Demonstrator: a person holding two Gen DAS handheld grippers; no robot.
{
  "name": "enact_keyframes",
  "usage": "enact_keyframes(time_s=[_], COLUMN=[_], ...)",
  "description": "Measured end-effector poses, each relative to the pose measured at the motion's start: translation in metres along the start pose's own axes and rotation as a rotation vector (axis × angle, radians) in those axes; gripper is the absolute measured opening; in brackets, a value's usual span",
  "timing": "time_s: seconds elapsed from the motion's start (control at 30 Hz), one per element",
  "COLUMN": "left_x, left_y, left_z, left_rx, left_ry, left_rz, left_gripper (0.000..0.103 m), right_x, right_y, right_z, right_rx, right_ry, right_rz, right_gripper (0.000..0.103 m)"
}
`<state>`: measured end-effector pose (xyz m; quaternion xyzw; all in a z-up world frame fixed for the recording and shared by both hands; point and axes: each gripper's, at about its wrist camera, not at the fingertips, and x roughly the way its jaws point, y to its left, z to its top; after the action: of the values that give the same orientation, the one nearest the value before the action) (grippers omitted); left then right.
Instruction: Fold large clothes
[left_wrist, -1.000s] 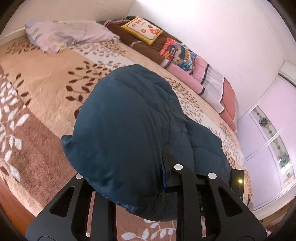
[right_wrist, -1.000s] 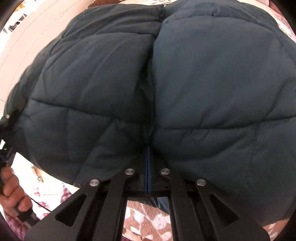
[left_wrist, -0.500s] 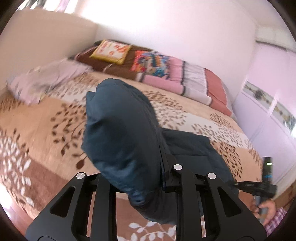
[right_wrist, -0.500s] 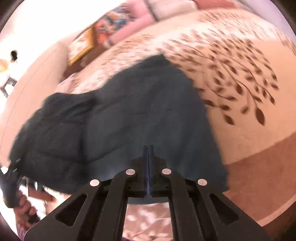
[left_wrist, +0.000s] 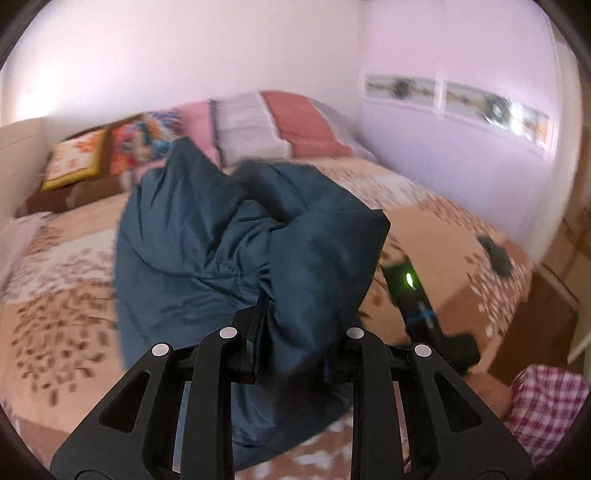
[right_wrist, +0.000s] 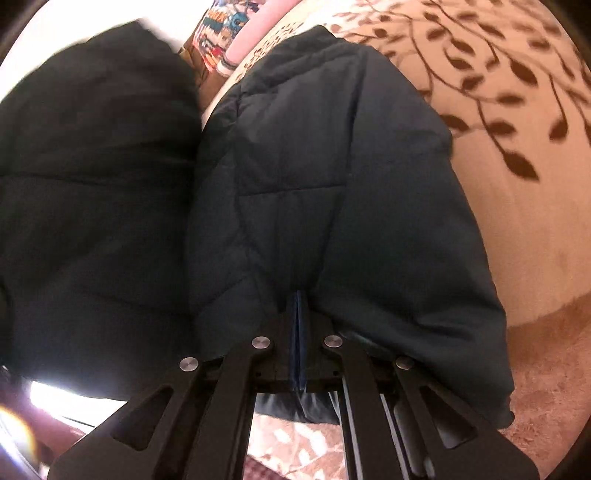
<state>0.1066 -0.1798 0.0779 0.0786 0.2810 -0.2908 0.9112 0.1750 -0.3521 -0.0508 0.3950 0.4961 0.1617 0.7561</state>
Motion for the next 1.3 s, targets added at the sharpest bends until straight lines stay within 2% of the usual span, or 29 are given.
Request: enact_keyframes(time_s=[0.1,0.17,0.23,0.33,0.37,0.47,0.53,0.63,0.73,0.8,0.83,0.87,0.93,1.03,1.13,1.27,1.3], left_x=[0.025,0.038,0.050,0.057,0.058,0.053,0.040,0.017,-0.015,-0.032,-0.043,-0.048,-0.046,-0.042,-0.034,-0.015,-0.014], left_y=[-0.023,-0.031,-0.035,-0.040,-0.043,-0.050,-0.048,-0.049,-0.040,-0.031,-0.022,-0.013,0.008,0.037,0.050,0.053,0.052], left_z=[-0.014,-0.028,-0.040,-0.051,-0.052,-0.048,-0.042,-0.038,-0.037,-0.037,-0.037,-0.038,-0.033,-0.042,-0.054,-0.067,-0.068], left_rx=[0.046,0.058,0.081,0.107,0.118,0.124,0.076,0.017,-0.031,-0.065,-0.093,-0.120,-0.175,-0.271,-0.341,-0.348,-0.349], left_ry=[0.058,0.100,0.131,0.156,0.161,0.178,0.180,0.169,0.132,0.093,0.061,0.050,0.057,0.095,0.146,0.228,0.234], left_rz=[-0.044,-0.065,-0.065,-0.056,-0.057,-0.077,-0.122,-0.196,-0.254,-0.257,-0.233,-0.214,-0.154,-0.091,-0.077,-0.053,-0.056], left_gripper=[0.023,0.026,0.030,0.036,0.043,0.056,0.063,0.065,0.065,0.064,0.055,0.042,0.025,0.022,0.022,0.022,0.022], right_x=[-0.016,-0.034,-0.052,-0.083,-0.094,-0.123,-0.141,-0.147,-0.152,-0.148,-0.142,-0.140,-0.119,-0.078,-0.047,-0.014,-0.010], right_y=[-0.016,-0.030,-0.044,-0.060,-0.063,-0.056,-0.035,0.005,0.043,0.077,0.093,0.103,0.130,0.151,0.145,0.102,0.092], right_z=[-0.002,-0.005,-0.008,-0.010,-0.009,-0.003,0.003,0.012,0.020,0.021,0.025,0.026,0.037,0.062,0.075,0.088,0.087], right_rx=[0.054,0.088,0.117,0.142,0.147,0.134,0.060,-0.069,-0.185,-0.276,-0.318,-0.347,-0.412,-0.448,-0.440,-0.371,-0.357], right_ry=[-0.021,-0.059,-0.098,-0.173,-0.201,-0.265,-0.291,-0.290,-0.274,-0.256,-0.242,-0.231,-0.194,-0.155,-0.133,-0.113,-0.104], right_rz=[0.088,0.113,0.114,0.055,0.032,-0.003,-0.024,-0.062,-0.073,-0.075,-0.079,-0.087,-0.130,-0.198,-0.275,-0.415,-0.425], right_gripper=[0.003,0.003,0.003,0.003,0.003,0.003,0.003,0.003,0.003,0.003,0.003,0.003,0.003,0.003,0.003,0.000,0.000])
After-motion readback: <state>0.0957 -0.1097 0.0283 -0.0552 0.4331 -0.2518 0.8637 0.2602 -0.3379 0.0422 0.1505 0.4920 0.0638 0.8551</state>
